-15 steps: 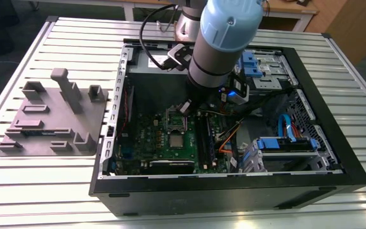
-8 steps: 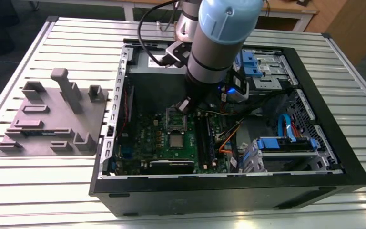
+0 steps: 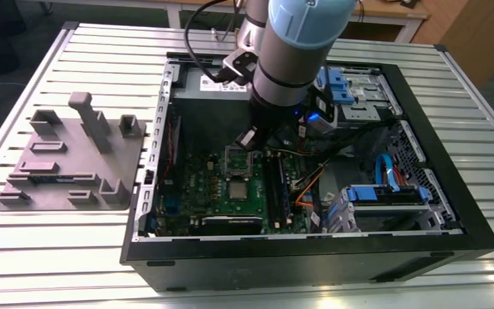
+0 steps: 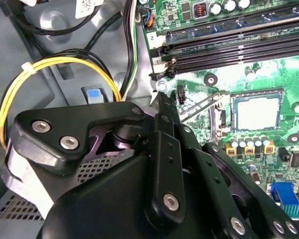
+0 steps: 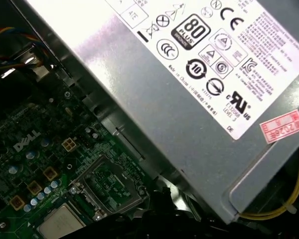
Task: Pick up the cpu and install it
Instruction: 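Close the cpu cover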
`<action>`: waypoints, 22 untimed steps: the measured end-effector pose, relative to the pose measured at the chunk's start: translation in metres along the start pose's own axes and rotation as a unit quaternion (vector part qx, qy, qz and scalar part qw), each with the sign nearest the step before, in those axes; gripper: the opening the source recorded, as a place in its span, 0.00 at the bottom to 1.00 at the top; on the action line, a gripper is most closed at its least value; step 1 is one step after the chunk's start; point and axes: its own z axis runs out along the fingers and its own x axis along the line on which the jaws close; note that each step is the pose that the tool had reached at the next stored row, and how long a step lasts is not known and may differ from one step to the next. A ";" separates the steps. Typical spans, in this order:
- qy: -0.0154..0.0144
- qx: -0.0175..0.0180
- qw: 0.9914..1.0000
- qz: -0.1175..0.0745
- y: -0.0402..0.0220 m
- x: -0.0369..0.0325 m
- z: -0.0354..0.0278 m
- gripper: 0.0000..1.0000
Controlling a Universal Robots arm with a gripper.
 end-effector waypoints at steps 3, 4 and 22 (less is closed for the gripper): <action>0.002 0.002 1.000 0.000 0.0007 -0.0002 -0.0030 0.11; 0.003 0.003 1.000 0.000 0.0009 -0.0003 -0.0037 0.11; 0.025 0.023 0.999 0.000 0.0040 0.0003 -0.0130 0.11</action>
